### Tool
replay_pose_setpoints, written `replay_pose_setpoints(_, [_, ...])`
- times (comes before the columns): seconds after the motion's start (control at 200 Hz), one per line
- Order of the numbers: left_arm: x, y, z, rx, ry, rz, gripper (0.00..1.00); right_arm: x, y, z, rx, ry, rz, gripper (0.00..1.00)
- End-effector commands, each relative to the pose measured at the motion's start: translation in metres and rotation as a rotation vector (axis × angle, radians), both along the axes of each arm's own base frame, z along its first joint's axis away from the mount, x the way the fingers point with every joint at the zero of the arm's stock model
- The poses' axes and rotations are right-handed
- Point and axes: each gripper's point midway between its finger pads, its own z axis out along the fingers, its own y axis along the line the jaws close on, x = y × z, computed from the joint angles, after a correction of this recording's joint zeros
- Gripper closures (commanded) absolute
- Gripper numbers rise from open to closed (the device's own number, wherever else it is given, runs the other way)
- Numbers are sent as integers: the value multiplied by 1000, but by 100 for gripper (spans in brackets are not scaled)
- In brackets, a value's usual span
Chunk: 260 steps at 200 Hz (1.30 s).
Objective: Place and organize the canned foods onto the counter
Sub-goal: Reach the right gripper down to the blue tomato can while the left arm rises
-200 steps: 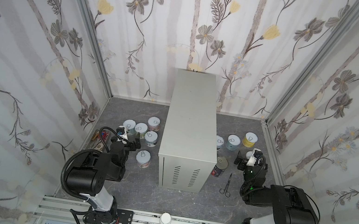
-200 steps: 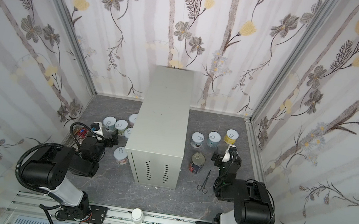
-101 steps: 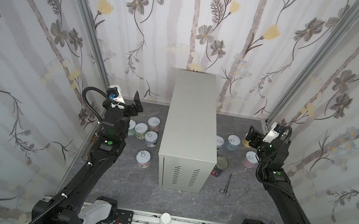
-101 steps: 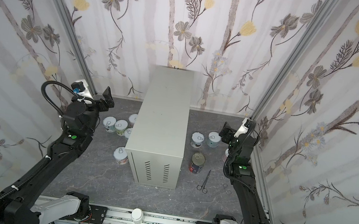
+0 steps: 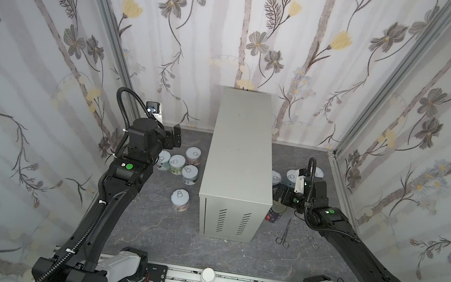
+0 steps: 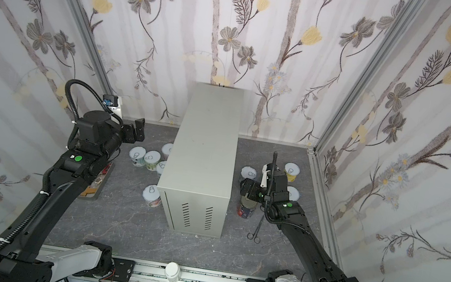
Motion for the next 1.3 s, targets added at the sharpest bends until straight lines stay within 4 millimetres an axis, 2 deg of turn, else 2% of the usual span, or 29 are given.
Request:
replay_pose_setpoints(0.0, [-1,-3,-6,12,17,-23,0,-11,-7,-22,-61,67,-48,0])
replay_pose_setpoints(0.145, [-2,-4,-7,18,18,-27,0,-15,-3,-32,-91,88,-51,0])
replay_pose_setpoints(0.17, [-2,-4,-8,19,19,-27,0,-23,-6,-48,-112,123,-51,0])
replay_pose_setpoints(0.27, [-1,-4,-11,19,22,-27,0,-28,-6,-61,-140,158,-52,0])
replay_pose_setpoints(0.48, [-2,-4,-15,18,31,-27,0,-31,-8,-76,-175,167,-79,0])
replay_pose_setpoints(0.754, [-4,-3,-16,20,30,-23,0,-27,-12,-83,-191,145,-107,4])
replay_pose_setpoints(1.054, [-3,-6,-17,17,33,-42,0,-11,-8,-72,-153,15,-141,14])
replay_pose_setpoints(1.294, [-6,-6,-17,30,27,-46,0,-10,-14,-74,-179,-77,-172,10])
